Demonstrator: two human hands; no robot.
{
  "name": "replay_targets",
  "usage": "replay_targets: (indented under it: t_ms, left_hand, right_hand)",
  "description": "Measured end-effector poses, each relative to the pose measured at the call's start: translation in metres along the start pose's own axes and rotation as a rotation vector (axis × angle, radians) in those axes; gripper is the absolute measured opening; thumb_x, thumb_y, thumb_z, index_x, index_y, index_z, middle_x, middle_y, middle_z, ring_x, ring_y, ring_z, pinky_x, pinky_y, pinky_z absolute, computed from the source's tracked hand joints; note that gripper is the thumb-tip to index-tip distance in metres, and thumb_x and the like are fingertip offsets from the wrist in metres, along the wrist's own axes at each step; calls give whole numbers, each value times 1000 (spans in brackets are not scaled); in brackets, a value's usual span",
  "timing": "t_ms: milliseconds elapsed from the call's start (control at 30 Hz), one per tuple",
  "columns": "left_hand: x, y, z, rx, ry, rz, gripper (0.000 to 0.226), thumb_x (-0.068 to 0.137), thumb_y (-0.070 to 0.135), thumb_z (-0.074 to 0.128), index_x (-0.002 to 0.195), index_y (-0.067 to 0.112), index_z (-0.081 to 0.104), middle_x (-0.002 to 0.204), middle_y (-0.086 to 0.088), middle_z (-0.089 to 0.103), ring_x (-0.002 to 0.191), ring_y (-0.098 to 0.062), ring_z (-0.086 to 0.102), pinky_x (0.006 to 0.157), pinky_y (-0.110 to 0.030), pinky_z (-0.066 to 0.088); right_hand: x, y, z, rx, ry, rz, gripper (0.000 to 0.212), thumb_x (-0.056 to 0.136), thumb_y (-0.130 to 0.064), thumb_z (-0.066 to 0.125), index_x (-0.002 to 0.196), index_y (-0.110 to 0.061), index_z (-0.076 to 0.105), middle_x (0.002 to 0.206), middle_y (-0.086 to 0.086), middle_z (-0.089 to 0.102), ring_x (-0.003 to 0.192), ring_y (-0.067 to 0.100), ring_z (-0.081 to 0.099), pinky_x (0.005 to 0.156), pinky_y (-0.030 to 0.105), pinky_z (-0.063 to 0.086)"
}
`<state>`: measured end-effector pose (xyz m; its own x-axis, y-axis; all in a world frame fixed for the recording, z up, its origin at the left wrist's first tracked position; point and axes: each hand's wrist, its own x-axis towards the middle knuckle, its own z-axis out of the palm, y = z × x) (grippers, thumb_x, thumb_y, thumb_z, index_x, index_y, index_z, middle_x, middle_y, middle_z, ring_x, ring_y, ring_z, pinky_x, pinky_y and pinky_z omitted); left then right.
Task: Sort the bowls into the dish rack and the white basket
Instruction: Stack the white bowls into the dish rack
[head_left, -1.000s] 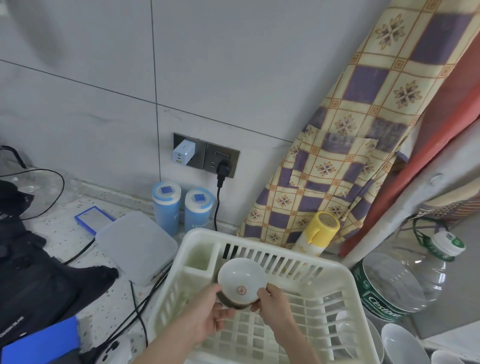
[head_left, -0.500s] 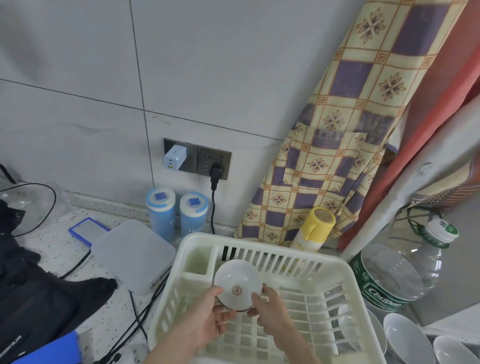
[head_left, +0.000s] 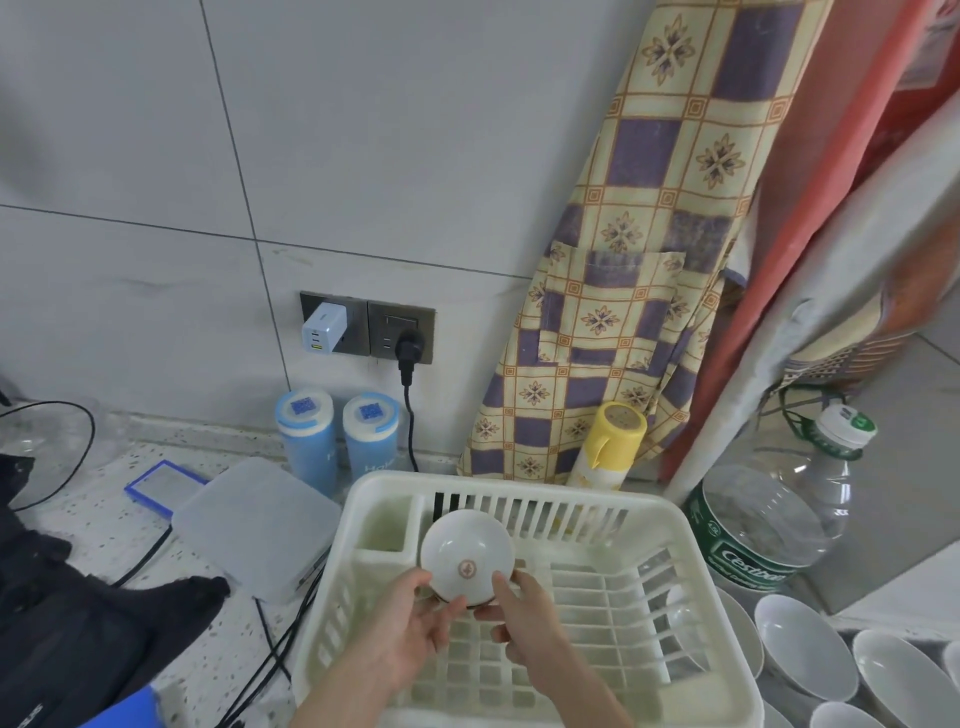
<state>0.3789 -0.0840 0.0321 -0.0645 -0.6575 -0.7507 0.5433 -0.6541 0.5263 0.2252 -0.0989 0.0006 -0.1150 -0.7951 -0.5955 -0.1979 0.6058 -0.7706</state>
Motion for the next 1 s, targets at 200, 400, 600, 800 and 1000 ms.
replay_targets:
  t_ms: [200, 400, 600, 800, 1000]
  left_hand:
    - [-29, -2, 0, 39, -35, 60, 17, 94, 9, 50, 109, 3, 55, 78, -18, 73, 68, -22, 68, 44, -27, 46]
    - [-67, -28, 7, 100, -105, 82, 19, 93, 14, 56, 111, 11, 61, 83, -8, 78, 54, -14, 64, 53, -28, 41]
    - [-86, -74, 23, 203, -210, -8, 21, 96, 17, 49, 104, 12, 67, 77, -3, 76, 50, -11, 59, 42, -24, 41]
    - [-91, -143, 41, 353, -228, -137, 21, 97, 17, 48, 102, 11, 67, 74, -2, 75, 46, -11, 56, 42, -23, 35]
    - [-94, -218, 50, 392, -212, -209, 19, 98, 18, 49, 102, 10, 65, 76, -7, 74, 51, -15, 58, 49, -25, 33]
  right_hand:
    - [-45, -5, -24, 120, -19, -53, 54, 96, -26, 51, 147, -22, 33, 100, 3, 72, 43, 7, 54, 40, 18, 33]
    - [-105, 14, -65, 310, 121, -208, 29, 95, -19, 52, 122, -30, 56, 87, -5, 78, 46, 9, 49, 42, 18, 36]
    - [-154, 63, -106, 461, 335, -229, 22, 96, -15, 51, 109, -25, 65, 84, 3, 77, 41, 9, 40, 39, 16, 30]
    - [-184, 119, -148, 532, 474, -146, 19, 97, -13, 52, 108, -18, 67, 81, 7, 76, 42, 10, 39, 37, 17, 28]
    - [-186, 153, -188, 507, 404, -83, 19, 97, -12, 52, 107, -16, 67, 83, 7, 77, 45, 12, 37, 38, 17, 27]
